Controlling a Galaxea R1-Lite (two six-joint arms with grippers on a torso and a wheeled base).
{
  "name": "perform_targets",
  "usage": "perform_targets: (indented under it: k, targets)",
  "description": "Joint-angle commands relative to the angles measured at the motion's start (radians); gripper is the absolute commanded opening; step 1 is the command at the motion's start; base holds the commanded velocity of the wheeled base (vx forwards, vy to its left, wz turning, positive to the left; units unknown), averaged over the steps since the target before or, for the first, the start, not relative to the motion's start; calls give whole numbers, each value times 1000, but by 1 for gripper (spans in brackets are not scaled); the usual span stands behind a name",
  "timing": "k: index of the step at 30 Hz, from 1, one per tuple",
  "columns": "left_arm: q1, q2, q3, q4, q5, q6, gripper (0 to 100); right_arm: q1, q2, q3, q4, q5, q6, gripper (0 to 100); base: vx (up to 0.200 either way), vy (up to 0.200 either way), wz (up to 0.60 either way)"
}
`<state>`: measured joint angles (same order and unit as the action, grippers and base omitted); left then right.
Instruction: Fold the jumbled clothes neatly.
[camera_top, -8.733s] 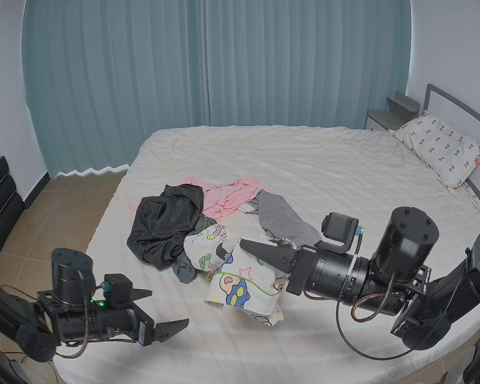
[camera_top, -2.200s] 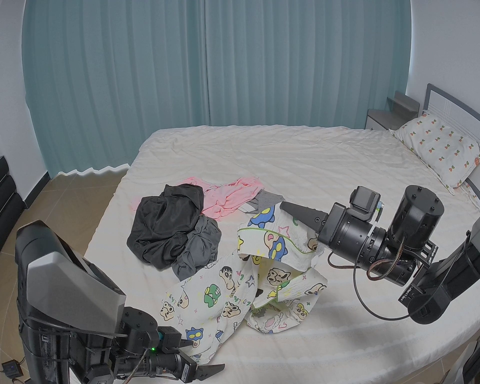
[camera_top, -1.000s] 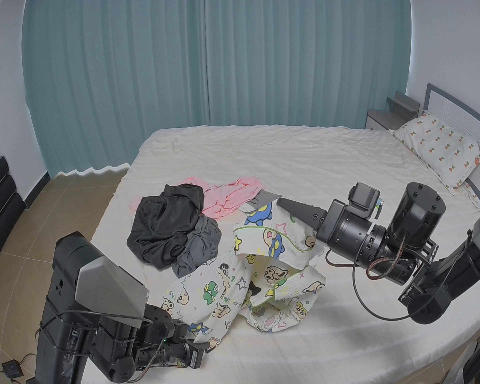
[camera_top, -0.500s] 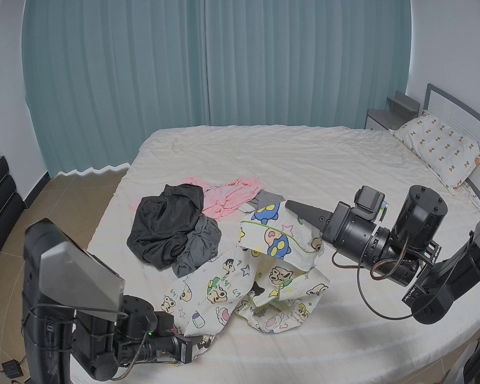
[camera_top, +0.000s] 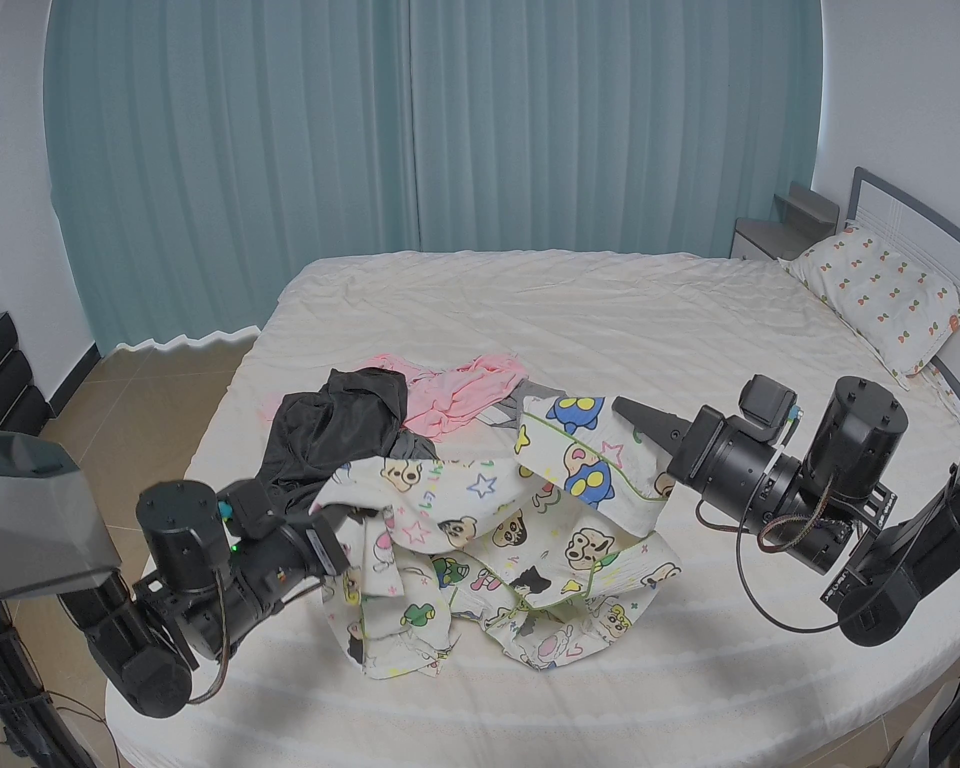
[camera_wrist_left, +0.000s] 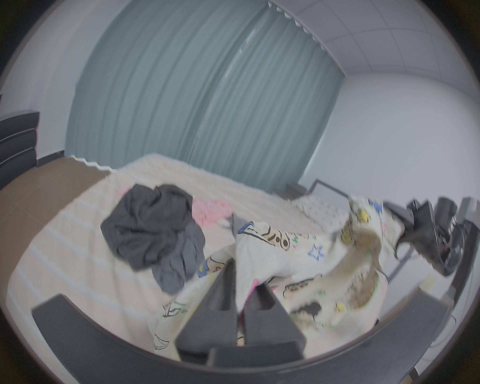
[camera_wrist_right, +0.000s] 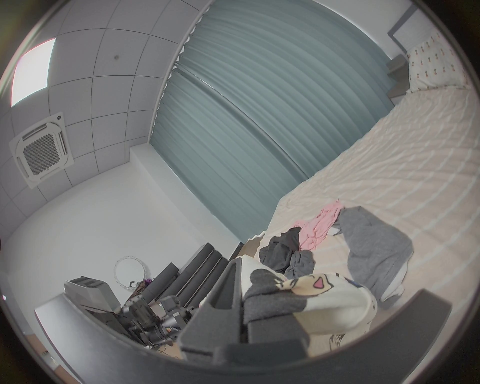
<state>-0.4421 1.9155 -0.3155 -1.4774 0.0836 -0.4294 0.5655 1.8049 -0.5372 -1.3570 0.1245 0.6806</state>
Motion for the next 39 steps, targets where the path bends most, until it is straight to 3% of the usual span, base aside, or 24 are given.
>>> perform_targets:
  k: [1,7,10,19,27,39]
  targets:
    - [10,-199,-200,178,70,-5,0,4,-87,-86,13,-48,-35,0,0,0,0]
    - [8,-366,-389,494,68,-31,0,54,-167,-159,84,-78,-33,0,0,0,0]
    - [-1,-443,-393,592,61,-35,0,56,-187,-165,81,-82,-32,0,0,0,0]
    - [-13,-512,-341,606,61,-132,0,70,-222,-98,85,-66,-21,0,0,0,0]
    - [-61,-504,-172,598,54,-144,0,65,-176,-40,82,-68,-7,0,0,0,0]
    - [-75,-460,-146,597,58,-141,0,74,-142,-17,85,-68,-7,0,0,0,0]
